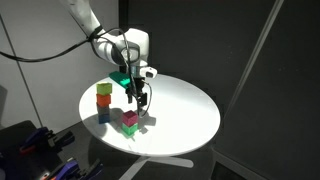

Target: Remove the purple toy block from top of the dark green toy block

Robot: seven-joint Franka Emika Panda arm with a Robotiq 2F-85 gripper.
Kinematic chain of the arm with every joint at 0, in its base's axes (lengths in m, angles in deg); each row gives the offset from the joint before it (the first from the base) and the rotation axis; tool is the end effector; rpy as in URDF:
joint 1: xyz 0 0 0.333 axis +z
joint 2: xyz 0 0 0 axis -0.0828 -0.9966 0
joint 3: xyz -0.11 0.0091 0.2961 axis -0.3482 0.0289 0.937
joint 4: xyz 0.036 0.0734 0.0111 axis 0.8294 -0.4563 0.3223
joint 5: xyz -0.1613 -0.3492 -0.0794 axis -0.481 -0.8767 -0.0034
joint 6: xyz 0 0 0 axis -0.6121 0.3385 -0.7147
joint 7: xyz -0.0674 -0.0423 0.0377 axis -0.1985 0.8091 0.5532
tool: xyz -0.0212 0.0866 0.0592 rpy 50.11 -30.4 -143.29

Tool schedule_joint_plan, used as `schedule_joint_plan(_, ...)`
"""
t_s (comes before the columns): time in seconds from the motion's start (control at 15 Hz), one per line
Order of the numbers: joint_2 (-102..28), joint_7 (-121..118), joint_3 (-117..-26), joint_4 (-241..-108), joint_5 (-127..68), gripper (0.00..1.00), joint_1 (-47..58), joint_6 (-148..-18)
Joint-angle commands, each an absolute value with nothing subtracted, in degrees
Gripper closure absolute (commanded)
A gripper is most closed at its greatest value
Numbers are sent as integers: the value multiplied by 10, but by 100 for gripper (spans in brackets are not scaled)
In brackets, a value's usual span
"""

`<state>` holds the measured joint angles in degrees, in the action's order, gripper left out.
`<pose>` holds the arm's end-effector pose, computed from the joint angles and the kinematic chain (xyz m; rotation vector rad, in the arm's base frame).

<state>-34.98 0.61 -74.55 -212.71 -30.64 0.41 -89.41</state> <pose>0.5159 -0.1066 0.2382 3.0428 -0.4130 -0.1049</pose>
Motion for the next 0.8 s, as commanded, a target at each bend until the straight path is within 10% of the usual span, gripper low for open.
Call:
schedule_joint_plan(0.0,-351,19,-752,-2131,-322,0,7,-903)
schedule_joint_plan(0.73,-356,6,-746,-2126,-307,0,4,-893)
